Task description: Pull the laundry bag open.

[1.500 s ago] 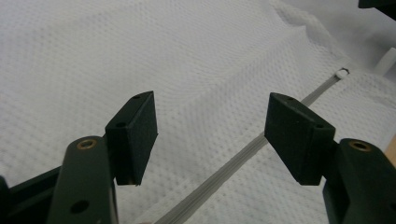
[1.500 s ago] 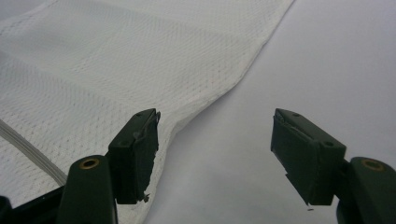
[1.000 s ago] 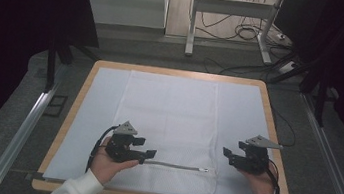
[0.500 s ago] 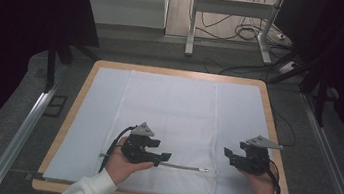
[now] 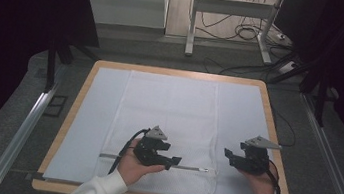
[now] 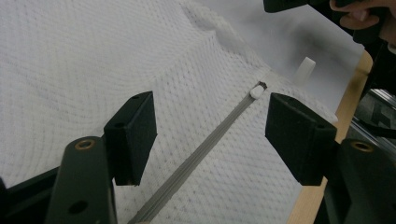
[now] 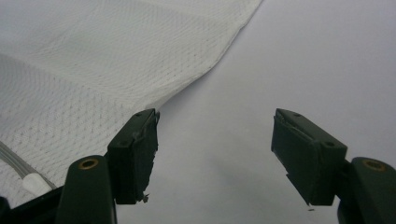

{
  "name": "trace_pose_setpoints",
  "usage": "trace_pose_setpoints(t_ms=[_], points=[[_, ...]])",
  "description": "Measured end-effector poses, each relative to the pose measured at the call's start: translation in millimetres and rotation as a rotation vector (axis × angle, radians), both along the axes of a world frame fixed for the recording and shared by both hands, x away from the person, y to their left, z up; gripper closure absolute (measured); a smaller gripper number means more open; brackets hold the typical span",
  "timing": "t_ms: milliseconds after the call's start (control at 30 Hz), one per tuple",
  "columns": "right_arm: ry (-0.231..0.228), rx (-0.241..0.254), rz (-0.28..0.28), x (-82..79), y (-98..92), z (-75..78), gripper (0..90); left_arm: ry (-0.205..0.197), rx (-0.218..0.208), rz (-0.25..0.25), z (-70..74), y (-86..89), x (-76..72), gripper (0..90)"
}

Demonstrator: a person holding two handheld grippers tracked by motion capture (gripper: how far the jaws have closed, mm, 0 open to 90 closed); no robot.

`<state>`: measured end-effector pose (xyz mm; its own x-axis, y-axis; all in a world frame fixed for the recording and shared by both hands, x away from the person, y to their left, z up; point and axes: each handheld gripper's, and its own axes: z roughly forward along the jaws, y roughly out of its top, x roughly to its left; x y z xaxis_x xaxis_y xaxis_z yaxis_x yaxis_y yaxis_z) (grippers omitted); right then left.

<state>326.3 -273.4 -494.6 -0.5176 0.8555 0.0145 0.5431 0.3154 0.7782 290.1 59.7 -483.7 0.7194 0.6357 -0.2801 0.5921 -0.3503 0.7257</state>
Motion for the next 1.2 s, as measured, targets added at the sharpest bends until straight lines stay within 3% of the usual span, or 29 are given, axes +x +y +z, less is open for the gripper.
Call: trace_pose_setpoints(t_ms=[333,767,1033,1200], points=[[-0.002,0.000,-0.008,-0.1,-0.8,-0.4,31.1,-0.003,0.019,-0.009,-4.0,-11.2,0.5,34.0],[-0.013,-0.003,-0.013,-0.4,-2.1,-0.3,30.9,0.016,0.036,-0.057,-10.7,-33.6,-0.8,35.1],[-0.018,-0.004,-0.020,-0.7,-2.9,0.3,30.9,0.036,0.029,-0.078,-12.0,-39.2,-0.5,37.9],[-0.019,-0.007,-0.021,-1.0,-2.6,0.2,30.9,0.061,0.000,-0.074,-12.5,-44.7,1.2,38.3]])
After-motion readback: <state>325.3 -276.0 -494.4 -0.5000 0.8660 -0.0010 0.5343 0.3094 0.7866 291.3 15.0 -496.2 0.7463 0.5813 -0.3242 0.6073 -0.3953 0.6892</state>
